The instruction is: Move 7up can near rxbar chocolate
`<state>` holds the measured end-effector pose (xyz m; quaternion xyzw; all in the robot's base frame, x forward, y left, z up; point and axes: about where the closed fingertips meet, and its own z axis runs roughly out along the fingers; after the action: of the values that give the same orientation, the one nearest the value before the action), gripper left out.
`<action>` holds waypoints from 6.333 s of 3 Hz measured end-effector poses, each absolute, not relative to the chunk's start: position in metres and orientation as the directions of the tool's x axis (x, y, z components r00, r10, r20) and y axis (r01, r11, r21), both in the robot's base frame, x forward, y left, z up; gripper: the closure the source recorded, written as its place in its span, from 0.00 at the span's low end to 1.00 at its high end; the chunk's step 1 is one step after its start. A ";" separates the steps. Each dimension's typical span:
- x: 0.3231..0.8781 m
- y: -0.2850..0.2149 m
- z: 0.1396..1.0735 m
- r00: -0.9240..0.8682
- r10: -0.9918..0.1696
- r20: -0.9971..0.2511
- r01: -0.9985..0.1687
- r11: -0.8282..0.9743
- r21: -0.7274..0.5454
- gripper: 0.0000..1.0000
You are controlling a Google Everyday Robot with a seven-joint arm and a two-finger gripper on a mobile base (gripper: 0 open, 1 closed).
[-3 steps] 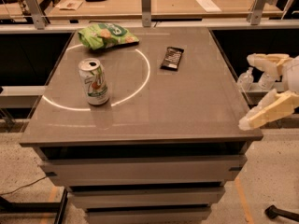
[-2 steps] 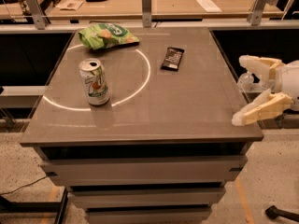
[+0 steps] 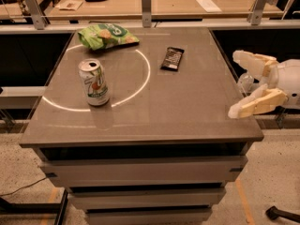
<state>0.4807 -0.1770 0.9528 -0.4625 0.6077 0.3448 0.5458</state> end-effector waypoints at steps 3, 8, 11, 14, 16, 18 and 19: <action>0.455 -0.098 0.946 0.007 -0.078 -0.997 -0.898 0.439 -0.040 0.00; 0.525 0.085 0.893 -0.010 -0.143 -0.990 -0.912 0.408 -0.050 0.00; 0.567 0.150 0.882 0.016 -0.117 -0.993 -0.920 0.388 -0.060 0.00; 0.566 0.153 0.882 0.045 -0.150 -0.988 -0.928 0.360 -0.097 0.65; 0.545 0.086 0.879 -0.012 -0.200 -0.980 -0.903 0.424 -0.075 1.00; 0.552 -0.005 0.881 -0.084 -0.271 -0.959 -0.833 0.547 -0.082 1.00; 0.578 -0.027 0.889 -0.076 -0.274 -0.959 -0.801 0.589 -0.105 1.00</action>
Offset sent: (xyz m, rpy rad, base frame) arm -0.0352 0.0826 -0.0350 0.1421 0.0575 -0.2215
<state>0.5780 -0.0267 0.8885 -0.3871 0.6947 0.2357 0.5586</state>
